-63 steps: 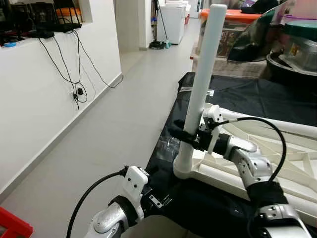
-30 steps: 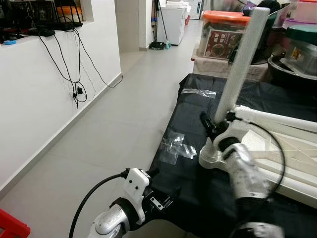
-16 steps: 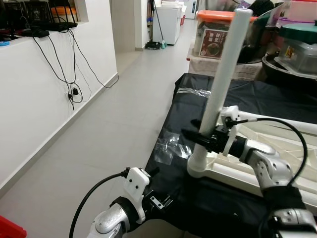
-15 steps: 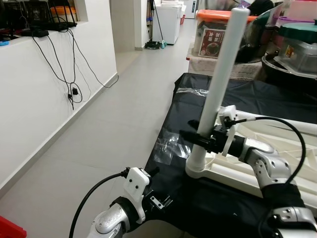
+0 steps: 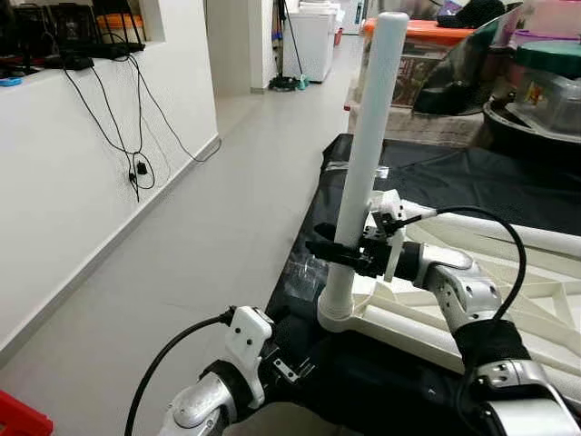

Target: Building children table

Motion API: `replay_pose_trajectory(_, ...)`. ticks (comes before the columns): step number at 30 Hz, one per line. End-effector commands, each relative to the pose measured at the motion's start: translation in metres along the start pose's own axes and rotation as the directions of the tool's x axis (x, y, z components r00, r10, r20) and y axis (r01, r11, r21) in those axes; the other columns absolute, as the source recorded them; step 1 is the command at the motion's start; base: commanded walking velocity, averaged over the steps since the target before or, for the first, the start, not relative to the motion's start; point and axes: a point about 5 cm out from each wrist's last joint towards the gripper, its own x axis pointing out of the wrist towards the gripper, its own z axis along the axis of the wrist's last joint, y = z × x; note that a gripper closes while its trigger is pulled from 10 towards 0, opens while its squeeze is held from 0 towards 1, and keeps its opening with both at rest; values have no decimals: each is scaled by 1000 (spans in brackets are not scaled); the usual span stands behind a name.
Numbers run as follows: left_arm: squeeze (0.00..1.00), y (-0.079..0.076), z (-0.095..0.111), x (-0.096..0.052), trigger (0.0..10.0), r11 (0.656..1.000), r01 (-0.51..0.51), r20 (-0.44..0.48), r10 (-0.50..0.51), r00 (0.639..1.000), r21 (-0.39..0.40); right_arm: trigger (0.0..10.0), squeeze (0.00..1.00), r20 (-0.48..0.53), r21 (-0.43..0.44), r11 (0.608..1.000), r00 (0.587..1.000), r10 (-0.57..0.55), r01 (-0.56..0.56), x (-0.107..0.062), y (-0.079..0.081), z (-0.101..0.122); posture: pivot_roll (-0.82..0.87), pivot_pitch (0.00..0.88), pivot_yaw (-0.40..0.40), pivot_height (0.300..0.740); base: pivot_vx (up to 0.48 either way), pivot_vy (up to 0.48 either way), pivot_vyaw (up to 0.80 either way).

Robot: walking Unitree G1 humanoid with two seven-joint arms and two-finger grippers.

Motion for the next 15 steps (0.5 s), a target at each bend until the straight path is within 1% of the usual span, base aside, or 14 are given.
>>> replay_pose_trajectory(1,0,0,-2,-1,10000,1000,3,-15,-3,1000,2,0,0,7,75,995,998,64,-64,3,7,-11,15,21,-27,740,0,0,0)
replay_pose_trajectory(2,0,0,-2,-1,10000,1000,2,-15,-2,1000,2,0,0,-5,76,996,999,41,-40,0,7,-17,24,20,-33,740,0,0,0)
replay_pose_trajectory(6,0,0,-1,-1,10000,1000,2,-15,-2,1000,2,0,0,-14,73,997,1000,22,-21,-1,6,-20,24,20,-33,740,0,0,0)
replay_pose_trajectory(7,0,0,-1,-1,10000,1000,2,-15,-2,1000,2,0,0,-35,37,975,975,-220,221,-2,-9,-23,23,19,-35,740,0,0,0)
replay_pose_trajectory(8,0,0,-1,-1,10000,1000,1,-15,-1,1000,3,0,0,-41,10,922,921,-388,388,-4,-19,-26,23,19,-35,740,0,0,0)
replay_pose_trajectory(9,0,0,-1,-2,10000,1000,0,-15,0,1000,3,0,0,-26,8,814,814,-581,581,-9,-29,-26,21,21,-28,740,0,0,0)
replay_pose_trajectory(10,0,0,-1,-2,10000,1000,0,-15,0,1000,3,0,0,-26,8,814,814,-581,581,-9,-29,-26,21,21,-28,740,0,0,0)
replay_pose_trajectory(11,0,1,-2,-2,10000,1000,-1,-15,1,1000,3,0,0,-7,-1,690,690,-724,724,-15,-35,-26,18,20,-28,740,0,0,0)
replay_pose_trajectory(13,0,1,-2,-2,10000,1000,-1,-15,1,1000,3,0,0,-7,-1,690,690,-724,724,-15,-35,-26,18,20,-28,740,0,0,0)
replay_pose_trajectory(14,0,1,-2,-3,10000,1000,2,-17,-2,1000,3,0,0,20,-16,365,365,-931,931,-37,-39,-25,17,22,-26,740,0,0,0)
replay_pose_trajectory(15,0,1,-2,-3,10000,1000,2,-17,-2,1000,3,0,0,20,-16,365,365,-931,931,-37,-39,-25,17,22,-26,740,0,0,0)
